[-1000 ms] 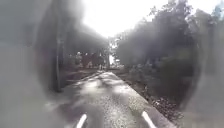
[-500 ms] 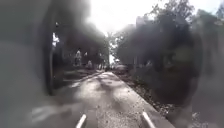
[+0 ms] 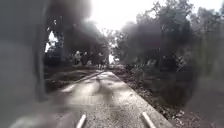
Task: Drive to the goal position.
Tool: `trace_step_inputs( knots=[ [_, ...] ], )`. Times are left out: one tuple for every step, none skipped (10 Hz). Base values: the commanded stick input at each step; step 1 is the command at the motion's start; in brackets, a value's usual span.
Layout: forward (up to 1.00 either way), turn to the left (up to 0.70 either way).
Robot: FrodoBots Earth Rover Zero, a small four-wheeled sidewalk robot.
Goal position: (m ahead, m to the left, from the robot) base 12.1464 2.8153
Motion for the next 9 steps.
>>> trace_step_inputs(
  knots=[
    [0.7, 0.01],
    [0.7, 0.16],
    [0.7, 0.31],
    [0.7, 0.23],
    [0.7, 0.1],
    [0.7, 0.0],
    [0.7, 0.0],
    [0.7, 0.0],
    [0.7, 0.03]
  ],
)
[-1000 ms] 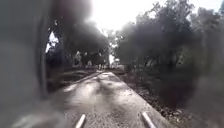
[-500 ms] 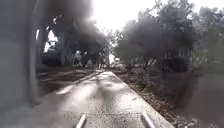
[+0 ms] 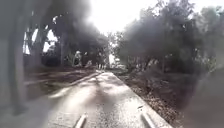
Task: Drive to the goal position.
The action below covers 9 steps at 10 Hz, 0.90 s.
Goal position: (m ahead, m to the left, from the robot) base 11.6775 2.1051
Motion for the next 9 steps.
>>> trace_step_inputs(
  knots=[
    [0.7, 0.06],
    [0.7, 0.11],
    [0.7, 0.21],
    [0.7, 0.31],
    [0.7, 0.0],
    [0.7, 0.0],
    [0.7, 0.0],
    [0.7, 0.0],
    [0.7, 0.0]
  ],
)
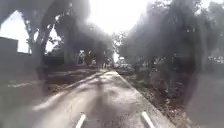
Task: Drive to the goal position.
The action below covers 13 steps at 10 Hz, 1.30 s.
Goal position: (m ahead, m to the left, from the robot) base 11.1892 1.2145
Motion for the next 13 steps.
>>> trace_step_inputs(
  knots=[
    [0.7, 0.0],
    [0.7, 0.0],
    [0.7, 0.0],
    [0.7, 0.0],
    [0.7, 0.0],
    [0.7, 0.0],
    [0.7, 0.0],
    [0.7, 0.0],
    [0.7, 0.0],
    [0.7, 0.0],
    [0.7, 0.0],
    [0.7, 0.0],
    [0.7, 0.0]
  ],
)
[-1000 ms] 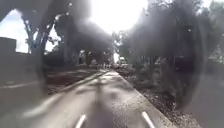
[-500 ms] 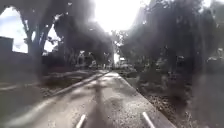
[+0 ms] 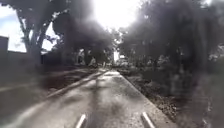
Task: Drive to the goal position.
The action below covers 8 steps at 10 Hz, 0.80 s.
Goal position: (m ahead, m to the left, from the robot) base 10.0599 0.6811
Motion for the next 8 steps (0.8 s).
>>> trace_step_inputs(
  knots=[
    [0.7, 0.0],
    [0.7, 0.0],
    [0.7, 0.0],
    [0.7, 0.0],
    [0.7, 0.0],
    [0.7, 0.0],
    [0.85, 0.0],
    [0.85, 0.0]
  ],
)
